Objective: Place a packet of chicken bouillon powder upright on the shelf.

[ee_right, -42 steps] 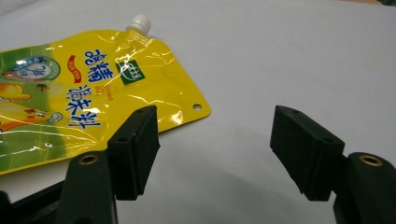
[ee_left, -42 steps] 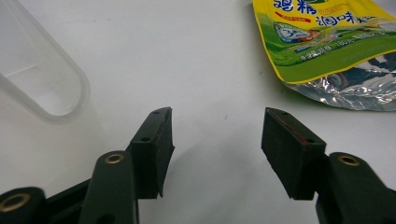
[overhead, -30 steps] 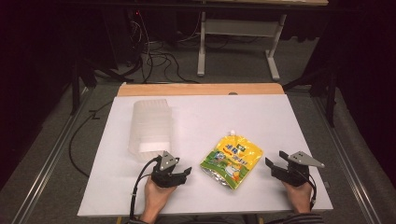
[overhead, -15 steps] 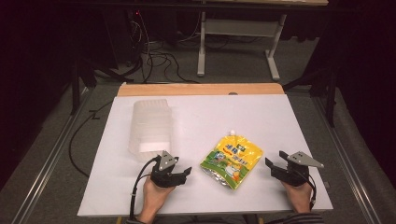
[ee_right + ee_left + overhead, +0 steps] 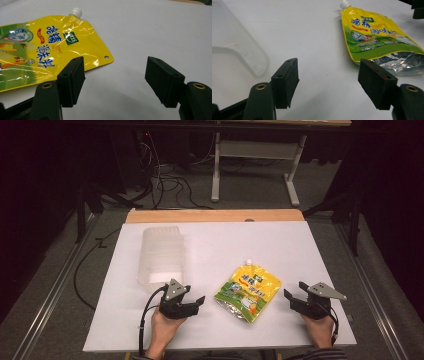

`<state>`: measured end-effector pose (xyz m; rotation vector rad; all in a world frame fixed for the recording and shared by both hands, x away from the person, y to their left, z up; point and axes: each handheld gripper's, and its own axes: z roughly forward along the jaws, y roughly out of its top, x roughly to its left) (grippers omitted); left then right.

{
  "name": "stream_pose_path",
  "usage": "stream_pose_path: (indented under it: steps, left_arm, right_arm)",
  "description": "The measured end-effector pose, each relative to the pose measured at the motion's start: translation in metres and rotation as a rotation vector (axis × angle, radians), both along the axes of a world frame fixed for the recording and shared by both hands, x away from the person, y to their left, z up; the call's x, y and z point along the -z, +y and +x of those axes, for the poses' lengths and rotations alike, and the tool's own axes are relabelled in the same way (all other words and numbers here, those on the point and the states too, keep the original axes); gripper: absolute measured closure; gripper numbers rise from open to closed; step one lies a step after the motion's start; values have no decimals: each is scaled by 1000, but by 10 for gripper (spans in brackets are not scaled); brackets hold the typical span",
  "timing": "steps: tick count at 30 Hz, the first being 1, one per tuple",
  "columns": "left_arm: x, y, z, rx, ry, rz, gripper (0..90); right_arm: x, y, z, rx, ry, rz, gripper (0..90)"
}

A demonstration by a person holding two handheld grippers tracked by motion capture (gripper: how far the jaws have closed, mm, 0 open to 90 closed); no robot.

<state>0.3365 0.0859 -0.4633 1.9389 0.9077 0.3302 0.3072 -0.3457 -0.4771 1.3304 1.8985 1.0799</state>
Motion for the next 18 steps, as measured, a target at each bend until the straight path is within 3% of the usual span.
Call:
stream_pose_path:
  steps: [15, 18]
  left_arm:
    - [-20, -18, 5, 11, -44, 0, 310]
    - [-24, -22, 8, 16, -36, 3, 303]
  right_arm:
    - [0, -1, 0, 0, -7, 4, 326]
    - [0, -1, 0, 2, -3, 6, 325]
